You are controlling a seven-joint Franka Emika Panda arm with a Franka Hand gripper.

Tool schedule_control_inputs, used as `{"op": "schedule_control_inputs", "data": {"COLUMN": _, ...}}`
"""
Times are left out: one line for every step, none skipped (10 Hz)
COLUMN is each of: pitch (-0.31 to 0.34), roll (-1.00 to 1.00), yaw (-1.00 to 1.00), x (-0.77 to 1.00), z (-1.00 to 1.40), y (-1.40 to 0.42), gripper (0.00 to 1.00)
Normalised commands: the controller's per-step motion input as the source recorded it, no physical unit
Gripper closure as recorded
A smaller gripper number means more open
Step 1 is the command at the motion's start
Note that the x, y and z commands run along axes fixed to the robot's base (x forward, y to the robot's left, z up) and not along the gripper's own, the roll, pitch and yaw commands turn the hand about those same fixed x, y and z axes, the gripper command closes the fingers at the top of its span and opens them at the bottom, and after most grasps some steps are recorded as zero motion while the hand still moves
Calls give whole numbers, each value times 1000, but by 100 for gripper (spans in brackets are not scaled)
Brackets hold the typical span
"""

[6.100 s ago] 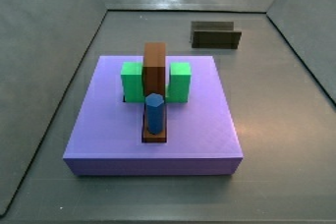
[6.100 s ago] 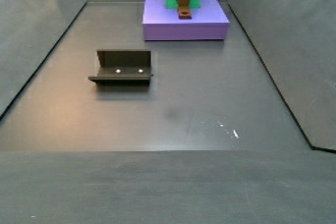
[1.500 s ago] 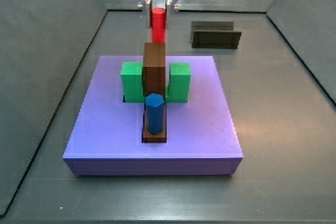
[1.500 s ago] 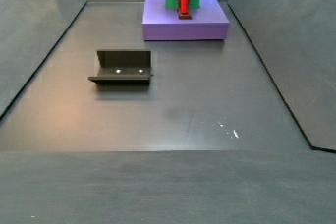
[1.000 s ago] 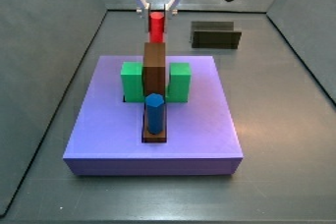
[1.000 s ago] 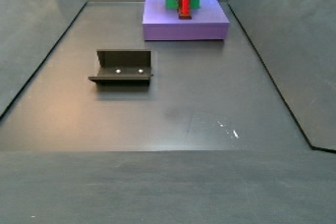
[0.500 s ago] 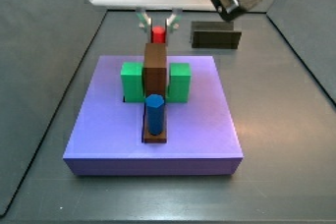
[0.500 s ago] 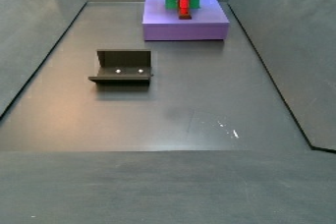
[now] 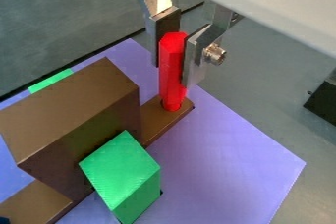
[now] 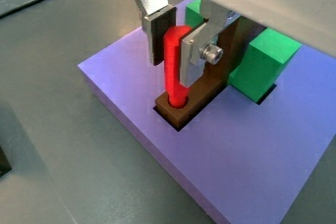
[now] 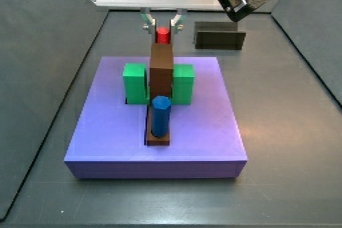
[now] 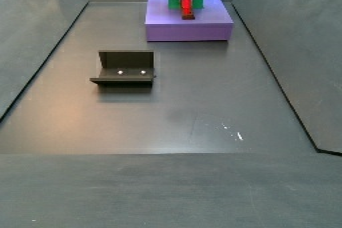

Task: Pick up the red object. Move up. Place the red object on the fixture. Regrasp the red object. Move to above the board. Insert the red object.
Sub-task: Insert the red object.

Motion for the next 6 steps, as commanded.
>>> {"op": "schedule_control_inputs", "data": {"pitch": 0, "roll": 214, "yaw": 209, "x": 160, "z": -191, "y": 63, "gripper": 100}}
{"op": "schedule_control_inputs", "data": {"pitch": 59, "roll": 274, "yaw": 209, "x": 191, "z": -100, "y": 17, "gripper": 100}}
{"op": "schedule_control_inputs", "data": {"pitch": 76, "roll": 267, "yaw": 209, "x": 140, "z": -34, "y": 31, "gripper": 100}}
{"op": "schedule_control_inputs", "data": {"pitch": 93, "roll": 261, "yaw": 174, "x": 97, "z": 0, "y": 37, "gripper": 100}}
{"op": "schedule_control_inputs", "data": {"pitch": 129, "roll": 244, "yaw": 140, "x": 83, "z": 0, "y": 14, "gripper": 100}}
{"op": "schedule_control_inputs", "data": {"pitch": 144, "roll": 229, "yaw": 114, "x": 83, "z": 34, "y": 0, "gripper": 100}}
